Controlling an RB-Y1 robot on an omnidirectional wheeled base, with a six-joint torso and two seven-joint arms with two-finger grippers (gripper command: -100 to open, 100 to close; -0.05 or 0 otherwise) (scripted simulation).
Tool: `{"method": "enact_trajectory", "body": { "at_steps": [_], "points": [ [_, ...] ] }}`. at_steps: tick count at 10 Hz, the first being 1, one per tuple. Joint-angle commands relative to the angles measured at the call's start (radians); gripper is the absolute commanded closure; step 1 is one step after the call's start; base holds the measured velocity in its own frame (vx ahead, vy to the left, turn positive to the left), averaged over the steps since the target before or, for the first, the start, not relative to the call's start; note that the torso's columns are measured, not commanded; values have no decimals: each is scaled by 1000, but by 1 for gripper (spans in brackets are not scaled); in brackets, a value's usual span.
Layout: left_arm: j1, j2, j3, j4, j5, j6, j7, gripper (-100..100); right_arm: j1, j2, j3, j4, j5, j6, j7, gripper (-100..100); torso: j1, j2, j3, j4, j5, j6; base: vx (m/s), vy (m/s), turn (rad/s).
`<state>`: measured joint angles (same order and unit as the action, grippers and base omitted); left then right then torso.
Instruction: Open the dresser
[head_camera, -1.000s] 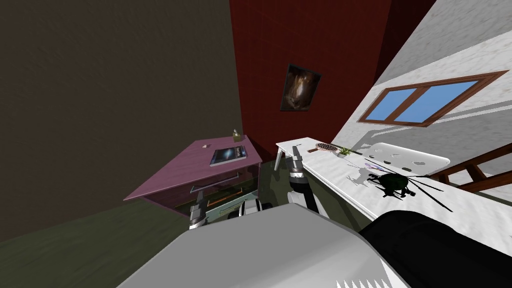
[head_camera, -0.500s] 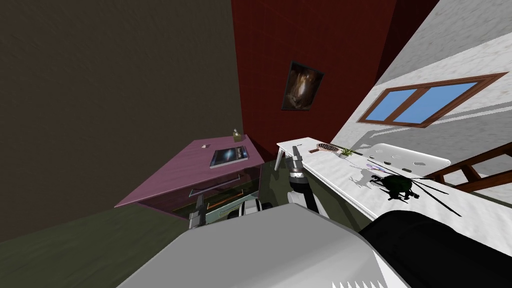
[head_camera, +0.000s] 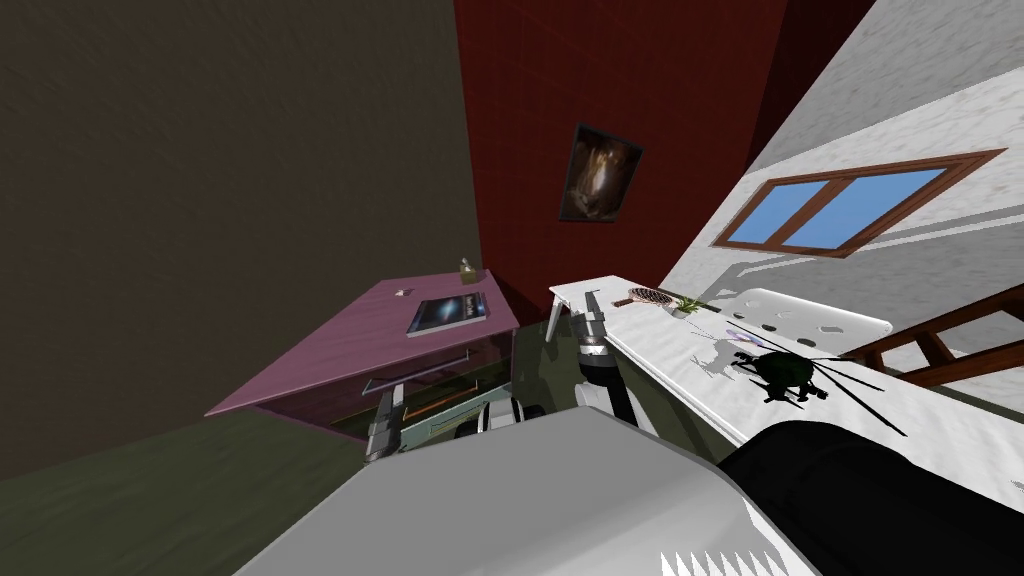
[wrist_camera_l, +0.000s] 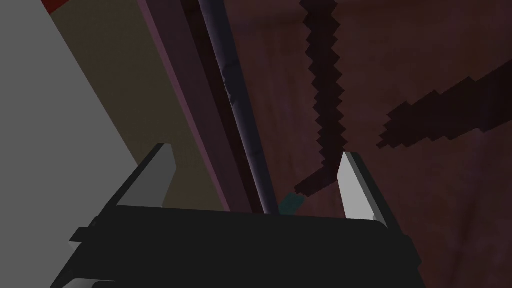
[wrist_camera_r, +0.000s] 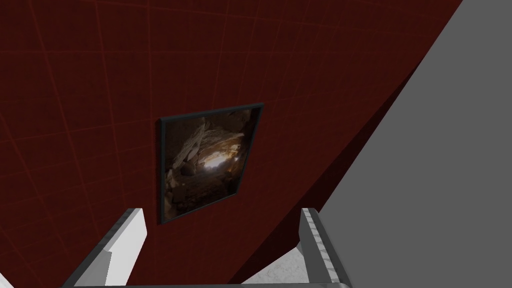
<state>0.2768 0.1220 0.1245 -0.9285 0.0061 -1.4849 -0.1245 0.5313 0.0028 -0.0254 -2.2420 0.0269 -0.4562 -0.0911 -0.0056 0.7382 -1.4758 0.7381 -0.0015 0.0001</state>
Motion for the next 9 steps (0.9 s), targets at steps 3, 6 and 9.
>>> {"method": "enact_trajectory", "body": {
  "at_steps": [3, 6, 9],
  "points": [
    [-15, -50, -3, -35, 0, 40, -6, -100, 0, 0, 0, 0, 0, 0, 0, 0, 7, -1, 0, 0, 2, 0, -11, -154, 2],
    [-14, -84, -4, -40, -1, 44, -7, -100, 0, 0, 0, 0, 0, 0, 0, 0, 10, -1, -1, 0, 3, 0, 5, -18, -1],
    [-51, -70, 3, -76, 4, 116, -1, -100, 0, 0, 0, 0, 0, 0, 0, 0, 4, 1, 1, 0, 1, 0, -23, -17, 21]
  ]
}}
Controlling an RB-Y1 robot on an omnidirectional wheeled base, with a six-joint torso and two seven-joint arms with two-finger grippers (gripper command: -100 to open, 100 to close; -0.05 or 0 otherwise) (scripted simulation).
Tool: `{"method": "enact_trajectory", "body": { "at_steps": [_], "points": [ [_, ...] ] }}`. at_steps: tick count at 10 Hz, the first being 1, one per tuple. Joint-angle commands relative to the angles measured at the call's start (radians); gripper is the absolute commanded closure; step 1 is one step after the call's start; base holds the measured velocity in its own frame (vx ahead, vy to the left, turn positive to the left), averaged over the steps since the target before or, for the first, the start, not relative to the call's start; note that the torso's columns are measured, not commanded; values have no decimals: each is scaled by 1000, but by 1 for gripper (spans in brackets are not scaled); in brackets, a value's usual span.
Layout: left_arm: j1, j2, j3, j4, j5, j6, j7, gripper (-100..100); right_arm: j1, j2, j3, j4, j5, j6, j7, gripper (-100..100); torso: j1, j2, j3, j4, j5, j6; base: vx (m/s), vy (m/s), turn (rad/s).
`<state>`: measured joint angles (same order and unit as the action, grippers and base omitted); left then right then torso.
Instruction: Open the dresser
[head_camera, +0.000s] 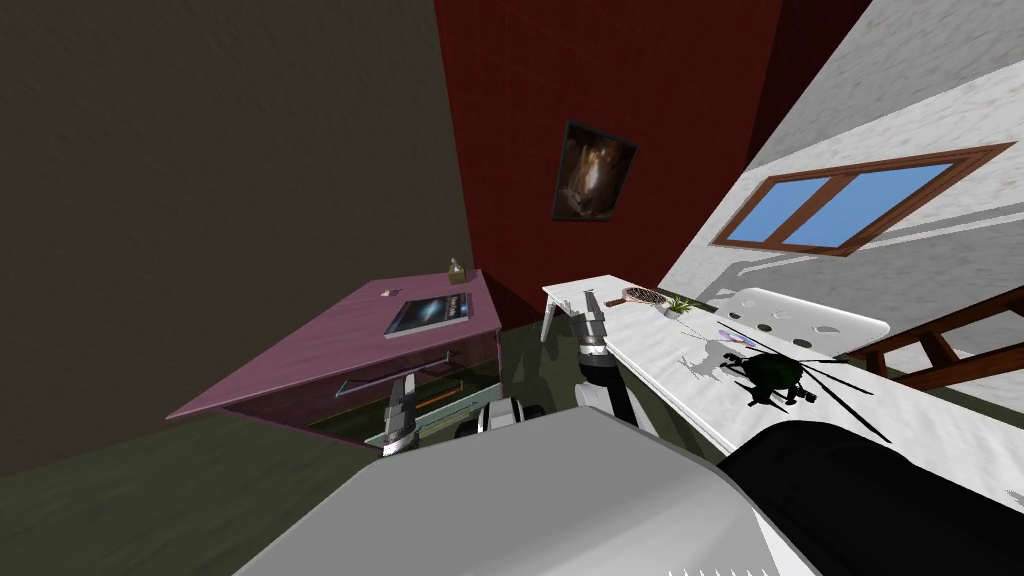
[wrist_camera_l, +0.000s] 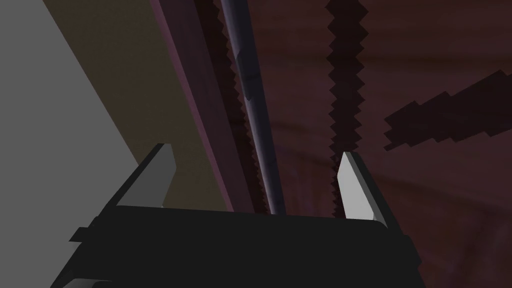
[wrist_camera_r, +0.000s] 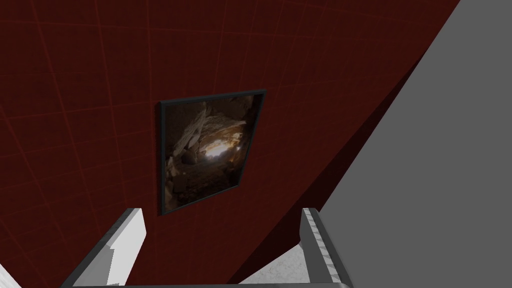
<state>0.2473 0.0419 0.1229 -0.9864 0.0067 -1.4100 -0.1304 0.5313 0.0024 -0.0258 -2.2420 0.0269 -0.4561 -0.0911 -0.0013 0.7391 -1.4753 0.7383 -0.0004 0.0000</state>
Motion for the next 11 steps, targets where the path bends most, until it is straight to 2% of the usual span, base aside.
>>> {"method": "enact_trajectory", "body": {
  "at_steps": [1, 4, 5, 6, 11],
  "points": [
    [-29, 14, 6, -25, 5, 56, 6, -100, 0, 0, 0, 0, 0, 0, 0, 0, 0, 0, 0, 0, 0, 0, -35, -28, 14],
    [-59, 27, 12, -54, 9, 114, 11, -100, 0, 0, 0, 0, 0, 0, 0, 0, 1, -1, -1, 0, 0, 0, -28, -23, 17],
    [-57, 24, 11, -46, 8, 102, 9, -100, 0, 0, 0, 0, 0, 0, 0, 0, 2, -2, -1, 0, 1, 0, -9, -8, 2],
    [-37, 17, 8, -32, 6, 71, 8, 100, 0, 0, 0, 0, 0, 0, 0, 0, 2, -2, -1, -1, 1, 0, 17, 14, -30],
    [8, -3, -1, 11, -1, -17, 0, 100, 0, 0, 0, 0, 0, 0, 0, 0, 2, -1, 0, -2, 1, -1, 31, 23, -17]
  ]
}}
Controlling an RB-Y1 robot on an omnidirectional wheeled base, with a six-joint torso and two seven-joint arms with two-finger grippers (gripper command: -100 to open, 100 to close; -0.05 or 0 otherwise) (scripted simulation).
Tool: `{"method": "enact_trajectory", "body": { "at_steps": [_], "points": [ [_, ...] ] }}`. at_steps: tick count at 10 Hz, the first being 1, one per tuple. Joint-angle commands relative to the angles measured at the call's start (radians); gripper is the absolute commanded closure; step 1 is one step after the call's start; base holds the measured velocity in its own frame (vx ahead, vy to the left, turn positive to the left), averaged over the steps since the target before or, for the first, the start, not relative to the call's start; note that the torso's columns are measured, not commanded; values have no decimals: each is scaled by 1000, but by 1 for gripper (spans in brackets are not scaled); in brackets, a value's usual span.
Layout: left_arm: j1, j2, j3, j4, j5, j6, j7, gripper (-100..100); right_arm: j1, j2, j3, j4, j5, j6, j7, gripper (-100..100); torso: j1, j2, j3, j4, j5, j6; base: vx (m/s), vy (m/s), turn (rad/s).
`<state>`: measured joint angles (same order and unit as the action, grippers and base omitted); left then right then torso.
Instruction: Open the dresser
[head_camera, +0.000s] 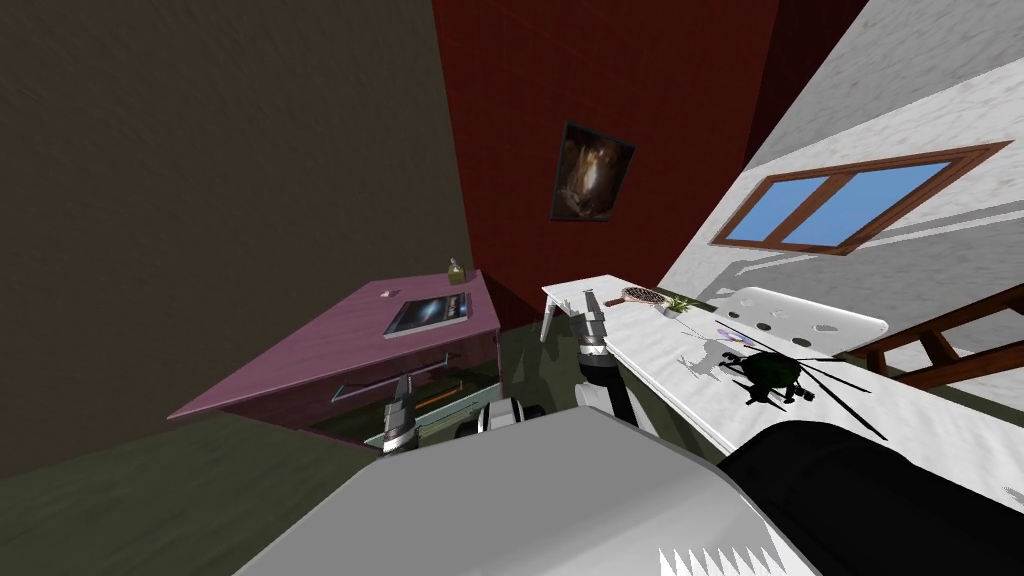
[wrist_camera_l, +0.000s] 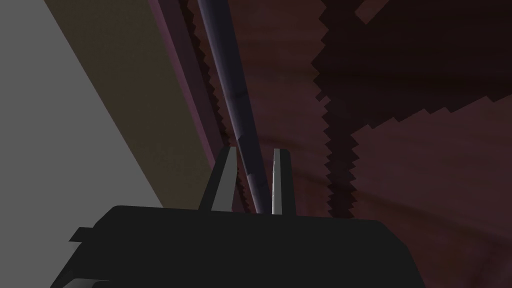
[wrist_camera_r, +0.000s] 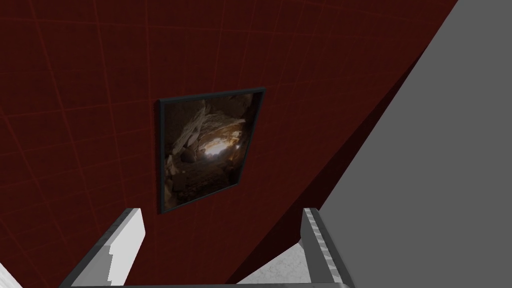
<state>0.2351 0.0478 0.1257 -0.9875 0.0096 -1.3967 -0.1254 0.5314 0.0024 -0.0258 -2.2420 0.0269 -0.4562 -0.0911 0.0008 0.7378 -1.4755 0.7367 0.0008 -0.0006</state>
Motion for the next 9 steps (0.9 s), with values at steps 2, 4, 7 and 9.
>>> {"method": "enact_trajectory", "body": {
  "at_steps": [2, 4, 7, 9],
  "points": [
    [12, -8, -3, 19, -2, -39, -4, 100, 0, 0, 0, 0, 0, 0, 0, 0, 2, -3, -1, -2, 2, 1, 11, 14, -9],
    [-3, 4, 0, -7, -1, 4, 3, 100, 0, 0, 0, 0, 0, 0, 0, 0, 0, 3, 1, 1, 0, 0, -120, -48, 36],
    [-24, 20, 3, -45, 1, 70, 13, 100, 0, 0, 0, 0, 0, 0, 0, 0, -3, 4, 1, 4, -4, 0, -166, -66, 40],
    [-34, 28, 5, -64, 2, 103, 19, 100, 0, 0, 0, 0, 0, 0, 0, 0, -6, 4, 0, 5, -5, 1, -143, -58, 31]
  ]
}}
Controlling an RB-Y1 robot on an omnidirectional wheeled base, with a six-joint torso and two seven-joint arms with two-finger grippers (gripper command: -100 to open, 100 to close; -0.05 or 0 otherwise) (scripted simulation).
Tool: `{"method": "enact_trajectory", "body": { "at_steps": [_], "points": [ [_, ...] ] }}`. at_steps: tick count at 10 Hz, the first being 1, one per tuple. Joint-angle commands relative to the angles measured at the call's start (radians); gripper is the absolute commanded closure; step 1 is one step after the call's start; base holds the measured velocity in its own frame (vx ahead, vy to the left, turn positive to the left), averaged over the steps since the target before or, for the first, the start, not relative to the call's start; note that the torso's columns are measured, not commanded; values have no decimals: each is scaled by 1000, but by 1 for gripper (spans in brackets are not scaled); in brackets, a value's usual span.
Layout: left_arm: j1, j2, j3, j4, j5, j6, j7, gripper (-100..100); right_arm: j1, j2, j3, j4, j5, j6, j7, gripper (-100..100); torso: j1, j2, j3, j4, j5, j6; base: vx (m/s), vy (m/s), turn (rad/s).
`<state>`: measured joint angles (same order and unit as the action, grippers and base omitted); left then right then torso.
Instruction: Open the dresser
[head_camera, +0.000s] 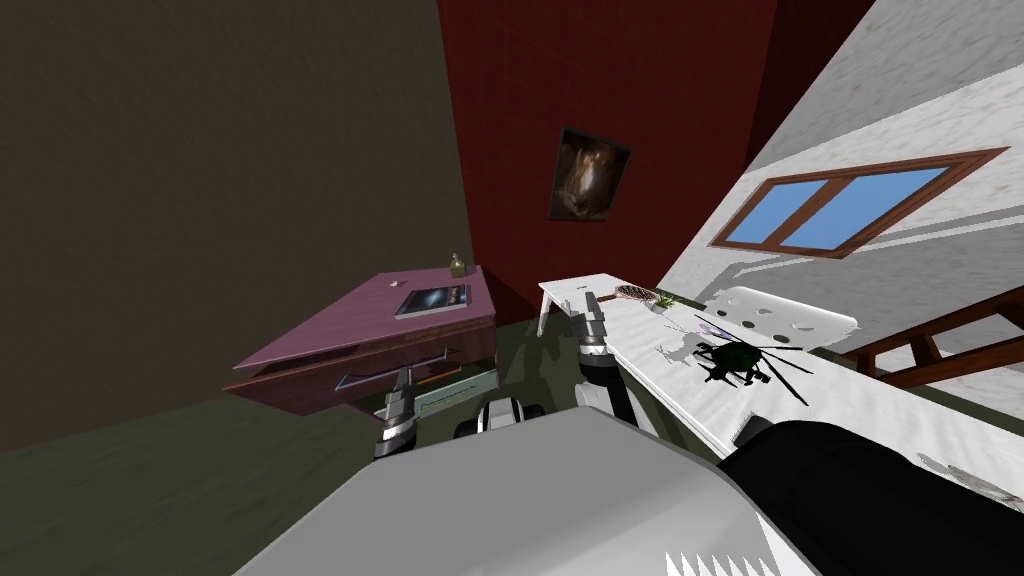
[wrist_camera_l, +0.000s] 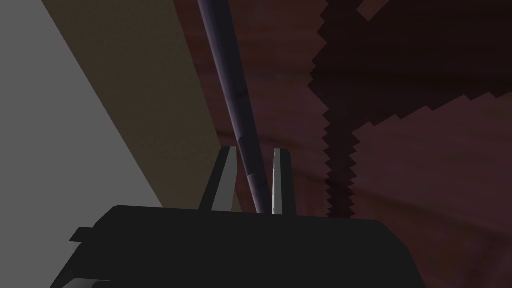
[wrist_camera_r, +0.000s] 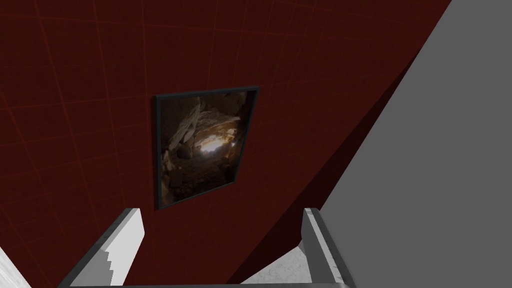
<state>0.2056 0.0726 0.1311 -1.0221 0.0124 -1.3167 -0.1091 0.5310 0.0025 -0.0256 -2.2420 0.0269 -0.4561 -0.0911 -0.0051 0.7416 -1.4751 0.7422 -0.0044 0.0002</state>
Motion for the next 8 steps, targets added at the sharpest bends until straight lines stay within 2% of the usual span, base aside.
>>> {"method": "enact_trajectory", "body": {
  "at_steps": [1, 2, 5, 7, 8],
  "points": [
    [3, 3, 0, -15, 0, 20, 3, 100, 0, 0, 0, 0, 0, 0, 0, 0, 0, -1, -1, 1, -1, 0, -47, -13, 5],
    [44, -7, 14, -55, 0, 21, 7, 100, 0, 0, 0, 0, 0, 0, 0, 0, 1, -3, -2, 0, 0, 0, -95, -16, -152],
    [107, -23, 37, -122, -1, 13, 12, 100, 0, 0, 0, 0, 0, 0, 0, 0, -1, 3, 2, 0, 0, 1, -152, -22, -151],
    [132, -30, 47, -149, -1, 10, 14, 100, 0, 0, 0, 0, 0, 0, 0, 0, -1, 3, 1, 2, -2, -1, -138, -21, -95],
    [132, -29, 41, -127, -1, 17, 15, 100, 0, 0, 0, 0, 0, 0, 0, 0, -1, 2, 0, 3, -4, -1, -47, -15, -12]
  ]
}}
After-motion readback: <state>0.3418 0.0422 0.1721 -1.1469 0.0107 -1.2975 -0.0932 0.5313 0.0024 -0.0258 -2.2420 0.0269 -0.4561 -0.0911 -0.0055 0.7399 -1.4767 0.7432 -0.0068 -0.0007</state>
